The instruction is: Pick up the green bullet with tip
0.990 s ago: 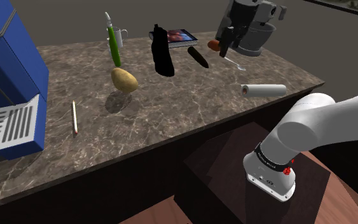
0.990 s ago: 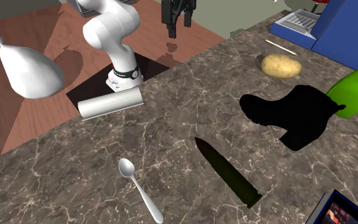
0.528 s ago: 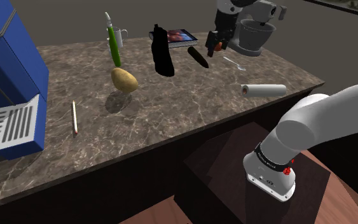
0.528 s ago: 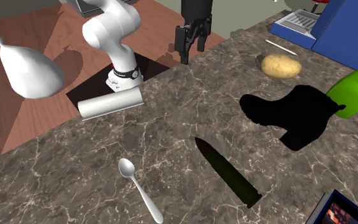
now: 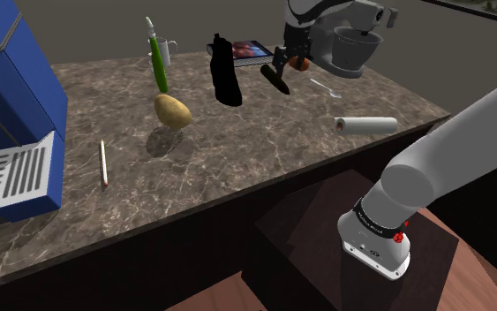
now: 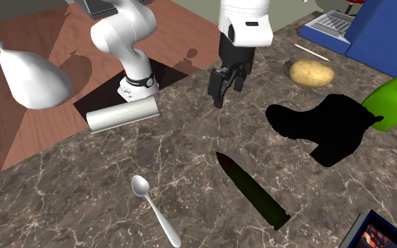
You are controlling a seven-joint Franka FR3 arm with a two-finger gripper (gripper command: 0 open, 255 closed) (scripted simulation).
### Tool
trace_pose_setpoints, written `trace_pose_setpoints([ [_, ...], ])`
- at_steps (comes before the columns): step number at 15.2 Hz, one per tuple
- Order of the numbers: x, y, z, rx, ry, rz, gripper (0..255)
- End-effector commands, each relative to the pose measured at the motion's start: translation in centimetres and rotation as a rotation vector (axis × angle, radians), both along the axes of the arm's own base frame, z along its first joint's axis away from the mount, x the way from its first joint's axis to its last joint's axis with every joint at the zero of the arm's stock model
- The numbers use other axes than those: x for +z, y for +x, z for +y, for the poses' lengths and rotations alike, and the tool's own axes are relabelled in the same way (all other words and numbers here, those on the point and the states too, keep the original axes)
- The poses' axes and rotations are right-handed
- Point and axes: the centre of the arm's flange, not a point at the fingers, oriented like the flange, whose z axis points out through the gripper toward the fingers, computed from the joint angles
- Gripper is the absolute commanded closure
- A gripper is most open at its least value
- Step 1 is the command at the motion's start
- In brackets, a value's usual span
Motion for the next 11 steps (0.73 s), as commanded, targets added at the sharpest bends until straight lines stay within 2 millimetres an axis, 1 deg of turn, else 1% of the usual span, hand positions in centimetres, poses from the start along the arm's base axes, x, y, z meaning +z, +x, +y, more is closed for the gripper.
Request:
trace_pose_setpoints([
  [1,-1.1,2.0,-1.4,-0.024,-0.007,-0.001,0],
  [11,-6.6,11.2,-8.9,-0.143,-0.037,-0.004,0],
])
